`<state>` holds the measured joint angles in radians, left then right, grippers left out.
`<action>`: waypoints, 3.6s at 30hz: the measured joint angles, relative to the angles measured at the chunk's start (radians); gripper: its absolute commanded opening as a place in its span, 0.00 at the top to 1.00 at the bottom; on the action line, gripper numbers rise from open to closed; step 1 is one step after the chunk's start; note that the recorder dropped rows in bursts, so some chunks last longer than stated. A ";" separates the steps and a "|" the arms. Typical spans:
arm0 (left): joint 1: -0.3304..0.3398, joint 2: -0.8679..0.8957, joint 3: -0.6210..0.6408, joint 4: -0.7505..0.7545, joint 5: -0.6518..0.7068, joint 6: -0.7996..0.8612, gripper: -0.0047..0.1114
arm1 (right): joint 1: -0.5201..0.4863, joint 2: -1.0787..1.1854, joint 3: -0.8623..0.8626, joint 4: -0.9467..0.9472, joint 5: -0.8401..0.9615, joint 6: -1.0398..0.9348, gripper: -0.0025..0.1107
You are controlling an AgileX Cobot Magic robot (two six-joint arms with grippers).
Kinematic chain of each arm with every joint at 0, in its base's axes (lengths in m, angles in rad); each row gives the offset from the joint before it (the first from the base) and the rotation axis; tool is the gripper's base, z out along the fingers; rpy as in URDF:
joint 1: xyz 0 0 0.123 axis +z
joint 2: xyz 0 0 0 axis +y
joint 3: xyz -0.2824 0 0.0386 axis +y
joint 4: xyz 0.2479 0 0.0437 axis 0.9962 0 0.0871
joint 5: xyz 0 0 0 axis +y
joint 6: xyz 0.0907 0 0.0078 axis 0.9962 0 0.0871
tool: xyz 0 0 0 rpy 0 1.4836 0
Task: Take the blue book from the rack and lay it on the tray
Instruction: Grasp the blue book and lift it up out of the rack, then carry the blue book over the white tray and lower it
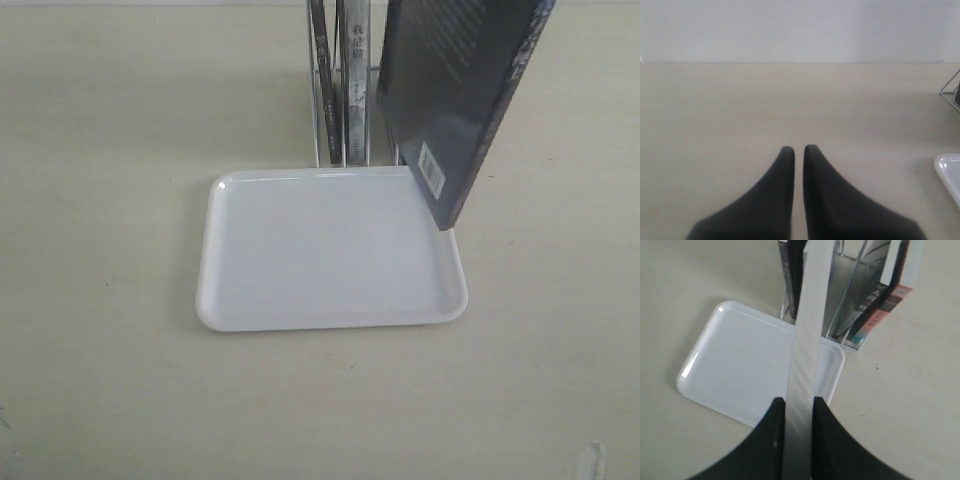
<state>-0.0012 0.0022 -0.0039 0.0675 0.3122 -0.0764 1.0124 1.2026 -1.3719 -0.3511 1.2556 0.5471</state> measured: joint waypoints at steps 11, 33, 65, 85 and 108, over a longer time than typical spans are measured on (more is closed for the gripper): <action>0.000 0.000 0.000 0.000 0.000 0.000 0.91 | 0.227 0.064 0.000 -0.172 -0.011 0.145 0.98; 0.000 0.000 0.000 0.000 0.000 0.000 0.91 | 0.025 -0.329 0.268 -0.193 0.002 0.257 0.98; 0.000 0.000 0.000 0.000 0.000 0.000 0.91 | -0.013 0.327 0.081 -0.080 -0.029 0.074 0.98; 0.000 0.000 0.000 0.000 0.000 0.000 0.91 | -0.014 0.346 0.077 0.047 -0.143 0.171 0.85; 0.000 0.000 0.000 0.000 0.000 0.000 0.91 | -0.005 0.457 0.034 0.158 -0.160 0.101 0.70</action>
<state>-0.0012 0.0022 -0.0039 0.0675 0.3122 -0.0764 1.0078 1.6601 -1.3381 -0.1929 1.0960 0.6485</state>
